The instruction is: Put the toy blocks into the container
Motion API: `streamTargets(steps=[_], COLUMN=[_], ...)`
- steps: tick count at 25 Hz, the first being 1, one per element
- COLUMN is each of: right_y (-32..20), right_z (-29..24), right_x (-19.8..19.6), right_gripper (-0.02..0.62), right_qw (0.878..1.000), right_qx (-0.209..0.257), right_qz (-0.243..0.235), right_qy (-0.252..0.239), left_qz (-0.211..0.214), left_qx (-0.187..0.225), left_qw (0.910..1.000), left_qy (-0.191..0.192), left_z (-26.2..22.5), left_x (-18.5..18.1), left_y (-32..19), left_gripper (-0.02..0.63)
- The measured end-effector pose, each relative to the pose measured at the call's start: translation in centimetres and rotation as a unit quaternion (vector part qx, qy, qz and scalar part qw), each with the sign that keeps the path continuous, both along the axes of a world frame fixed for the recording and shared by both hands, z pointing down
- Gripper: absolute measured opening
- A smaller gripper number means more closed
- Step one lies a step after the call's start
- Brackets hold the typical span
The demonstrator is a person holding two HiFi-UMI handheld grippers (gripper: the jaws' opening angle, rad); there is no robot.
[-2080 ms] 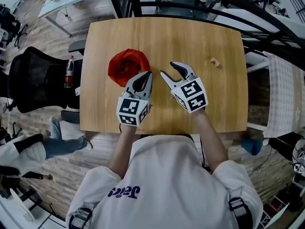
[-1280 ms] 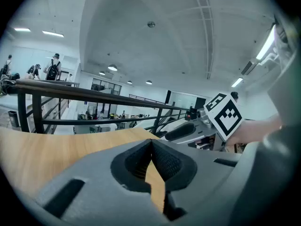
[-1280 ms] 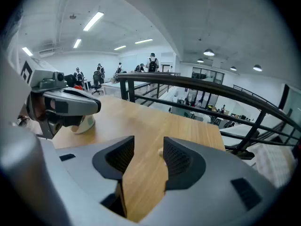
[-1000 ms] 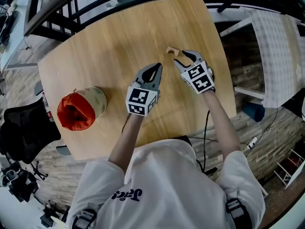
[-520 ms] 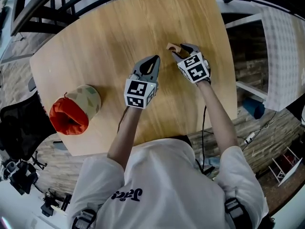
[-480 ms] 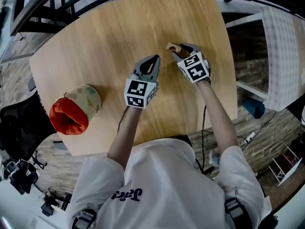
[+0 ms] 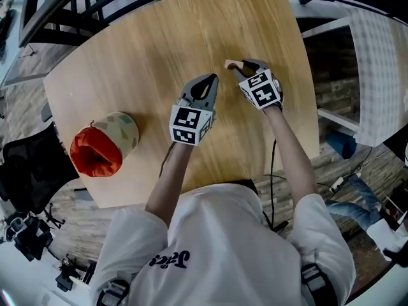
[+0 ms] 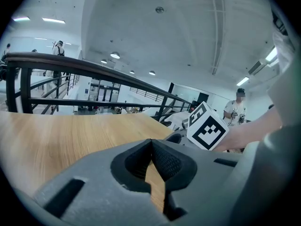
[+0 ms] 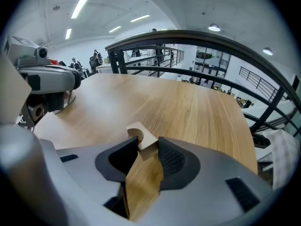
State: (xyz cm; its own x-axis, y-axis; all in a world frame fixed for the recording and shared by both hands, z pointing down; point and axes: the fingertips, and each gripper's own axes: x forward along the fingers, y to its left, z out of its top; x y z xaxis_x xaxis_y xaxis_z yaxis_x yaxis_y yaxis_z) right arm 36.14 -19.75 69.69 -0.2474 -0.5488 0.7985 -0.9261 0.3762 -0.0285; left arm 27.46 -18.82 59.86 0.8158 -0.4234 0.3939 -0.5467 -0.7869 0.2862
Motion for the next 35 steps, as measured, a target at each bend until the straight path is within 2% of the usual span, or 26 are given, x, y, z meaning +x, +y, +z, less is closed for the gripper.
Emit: streamTargets(steps=[5,10,17,21,26,31,35], right_y=[1.2,3.1,5.6,5.9,6.1,6.1,6.3], right_z=[-2.7,-6.1,-13.9,-19.0,-24.7,-26.2,-26.2], right_x=[-0.8,-2.6,-8.1,-12.8,-19.9,-28.4,-35.0], right_gripper=[0.106,0.101,0.103,0.103,0.103,0.103,0.104], right_qw=[1.0,0.999,0.996,0.989,0.974,0.959,0.947], right_qx=[0.014,0.03,0.087,0.129,0.17,0.187,0.187], right_qz=[-0.001,-0.01,-0.034,-0.077,-0.148,-0.208,-0.255], right_qy=[0.007,0.012,0.005,-0.008,-0.015,-0.037,-0.056], left_qz=[-0.002,-0.008,-0.018,-0.043,-0.085,-0.151,-0.207], left_qx=[0.015,0.031,0.058,0.081,0.103,0.116,0.119], left_qw=[0.9998,0.9993,0.9973,0.9948,0.9901,0.9811,0.9706], left_qy=[0.008,0.021,0.041,0.044,0.044,0.037,0.028], left_z=[-2.3,-5.3,-10.1,-12.9,-15.8,-16.5,-16.6], left_x=[-1.1,-2.9,-7.2,-11.0,-17.1,-25.2,-31.7], left_y=[1.1,2.8,6.3,7.3,7.8,8.2,8.6], left_gripper=[0.011,0.011,0.011,0.011,0.011,0.011,0.011])
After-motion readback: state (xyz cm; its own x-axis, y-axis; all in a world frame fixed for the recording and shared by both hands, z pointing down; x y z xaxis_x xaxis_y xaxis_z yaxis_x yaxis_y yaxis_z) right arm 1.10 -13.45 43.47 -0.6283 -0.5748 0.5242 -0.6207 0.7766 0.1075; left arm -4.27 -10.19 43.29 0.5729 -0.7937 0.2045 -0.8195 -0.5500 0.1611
